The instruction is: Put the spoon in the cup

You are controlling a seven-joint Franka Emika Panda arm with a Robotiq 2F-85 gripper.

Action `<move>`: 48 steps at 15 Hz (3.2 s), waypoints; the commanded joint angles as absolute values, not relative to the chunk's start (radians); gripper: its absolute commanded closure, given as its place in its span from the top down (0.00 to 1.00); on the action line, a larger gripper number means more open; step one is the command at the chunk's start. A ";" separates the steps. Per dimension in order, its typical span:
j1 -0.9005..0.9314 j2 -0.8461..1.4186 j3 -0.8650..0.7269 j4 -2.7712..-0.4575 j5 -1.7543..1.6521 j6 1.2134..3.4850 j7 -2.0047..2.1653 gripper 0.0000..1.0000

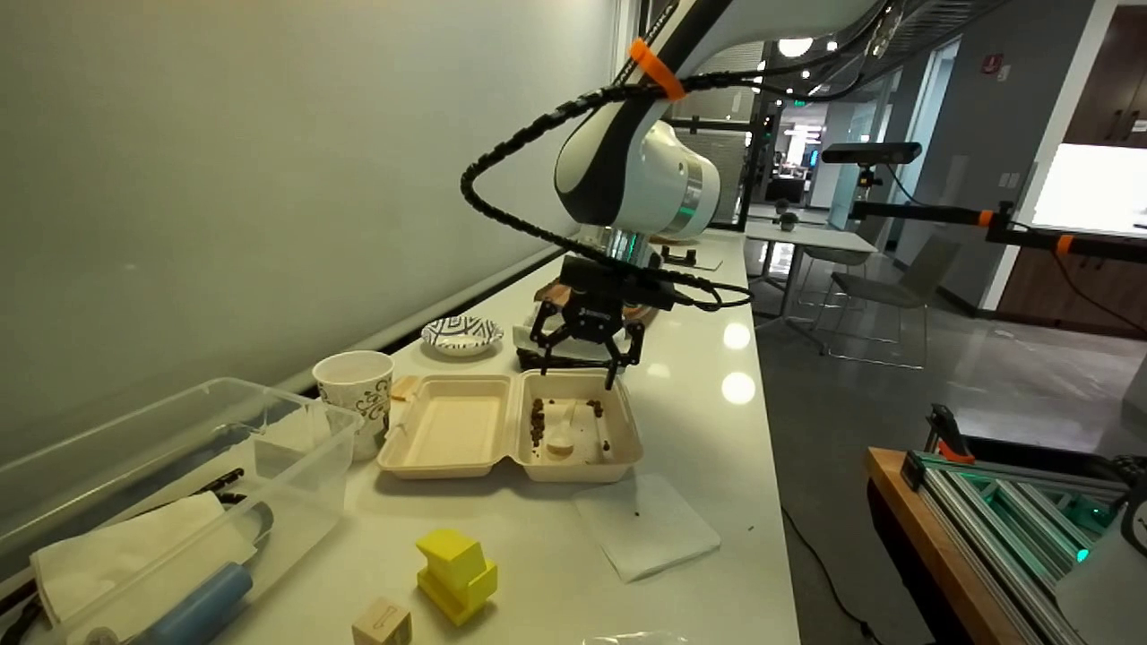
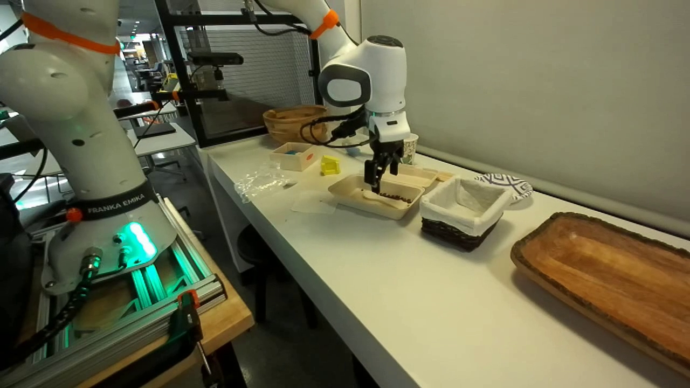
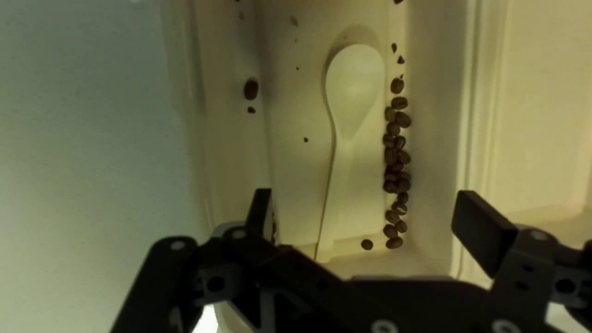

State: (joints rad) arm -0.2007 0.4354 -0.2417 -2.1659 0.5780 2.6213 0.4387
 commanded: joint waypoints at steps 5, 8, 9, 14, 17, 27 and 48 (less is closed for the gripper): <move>-0.220 0.548 -0.221 -2.056 0.554 2.578 0.494 0.57; -0.223 0.570 -0.207 -2.035 0.557 2.566 0.485 0.59; -0.220 0.577 -0.207 -2.027 0.553 2.558 0.487 0.59; -0.207 0.603 -0.213 -1.999 0.526 2.519 0.507 0.61; -0.210 0.613 -0.212 -1.986 0.515 2.503 0.516 0.60; -0.212 0.636 -0.214 -1.959 0.493 2.472 0.525 0.02; -0.203 0.439 0.109 -2.088 0.433 3.398 0.481 0.04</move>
